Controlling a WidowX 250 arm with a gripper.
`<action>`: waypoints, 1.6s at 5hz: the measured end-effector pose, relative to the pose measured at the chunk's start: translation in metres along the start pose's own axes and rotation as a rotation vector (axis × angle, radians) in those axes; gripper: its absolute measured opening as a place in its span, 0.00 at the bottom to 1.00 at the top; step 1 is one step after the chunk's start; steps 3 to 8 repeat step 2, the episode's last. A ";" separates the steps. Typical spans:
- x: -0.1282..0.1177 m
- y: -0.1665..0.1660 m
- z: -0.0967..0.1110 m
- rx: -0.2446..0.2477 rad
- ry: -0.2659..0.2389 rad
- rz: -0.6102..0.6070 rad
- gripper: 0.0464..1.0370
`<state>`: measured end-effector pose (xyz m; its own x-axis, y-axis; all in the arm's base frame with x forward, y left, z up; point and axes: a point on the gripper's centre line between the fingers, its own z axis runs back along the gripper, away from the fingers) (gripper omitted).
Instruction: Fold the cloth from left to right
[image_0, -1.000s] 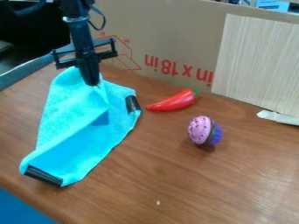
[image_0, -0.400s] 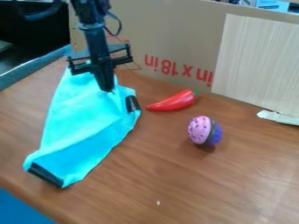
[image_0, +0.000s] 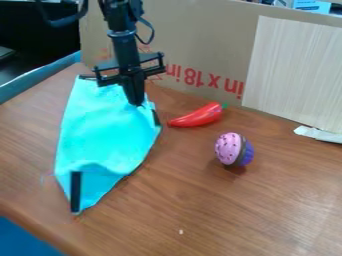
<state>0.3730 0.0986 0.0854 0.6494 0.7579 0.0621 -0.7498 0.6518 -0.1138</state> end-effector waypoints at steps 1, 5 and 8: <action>-0.001 -0.007 -0.001 -0.004 -0.027 -0.005 0.17; -0.004 -0.009 -0.001 -0.012 -0.012 -0.026 0.41; -0.004 -0.009 -0.001 -0.012 -0.012 -0.026 0.41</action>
